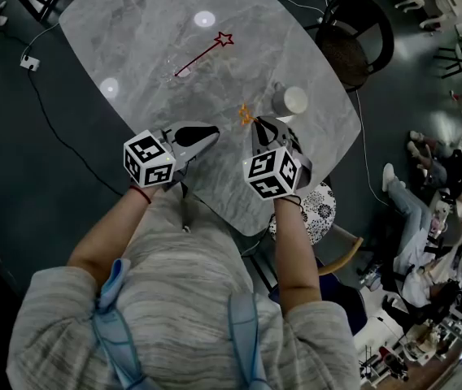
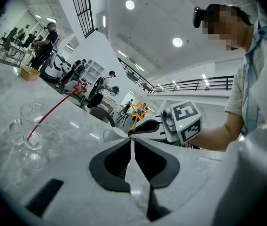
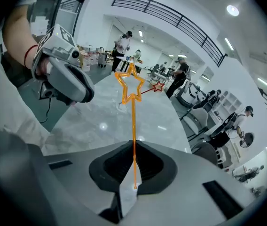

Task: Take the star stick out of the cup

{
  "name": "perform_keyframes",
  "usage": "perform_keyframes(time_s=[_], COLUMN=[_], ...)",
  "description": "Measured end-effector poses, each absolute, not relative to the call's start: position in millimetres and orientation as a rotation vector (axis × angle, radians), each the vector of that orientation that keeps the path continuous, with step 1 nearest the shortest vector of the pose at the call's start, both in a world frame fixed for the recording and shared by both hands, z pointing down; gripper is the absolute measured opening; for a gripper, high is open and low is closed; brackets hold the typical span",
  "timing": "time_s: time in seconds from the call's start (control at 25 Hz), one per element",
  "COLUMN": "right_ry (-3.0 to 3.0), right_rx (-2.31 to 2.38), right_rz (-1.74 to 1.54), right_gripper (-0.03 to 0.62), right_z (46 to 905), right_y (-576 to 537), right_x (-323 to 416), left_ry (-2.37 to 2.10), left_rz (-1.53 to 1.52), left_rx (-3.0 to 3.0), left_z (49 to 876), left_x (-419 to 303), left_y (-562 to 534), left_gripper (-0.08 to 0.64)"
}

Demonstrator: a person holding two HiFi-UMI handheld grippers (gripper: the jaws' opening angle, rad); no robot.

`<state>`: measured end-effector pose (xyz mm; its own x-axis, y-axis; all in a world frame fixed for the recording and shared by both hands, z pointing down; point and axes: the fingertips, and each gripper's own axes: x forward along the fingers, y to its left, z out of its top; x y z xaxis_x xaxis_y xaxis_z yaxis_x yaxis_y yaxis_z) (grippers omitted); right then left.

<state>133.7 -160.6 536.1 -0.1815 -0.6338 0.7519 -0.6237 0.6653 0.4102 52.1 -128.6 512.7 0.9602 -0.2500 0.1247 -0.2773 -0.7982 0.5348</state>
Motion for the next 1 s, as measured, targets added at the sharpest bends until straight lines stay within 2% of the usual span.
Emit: perform_keyframes(time_s=[0.52,1.0], right_ry=[-1.761,-1.798], right_rx=[0.871,0.905], right_rz=[0.185,0.265], right_gripper=[0.020,0.020], right_z=[602.9,612.5], right_y=[-133.9,-133.4], right_x=[134.8,129.4], left_ry=[-0.384,-0.387], left_rz=[0.064,0.062], left_rx=[2.525,2.523], left_z=[516.9,515.1], left_x=[41.8,33.1], left_y=[-119.4,-118.5], left_gripper=[0.017,0.017])
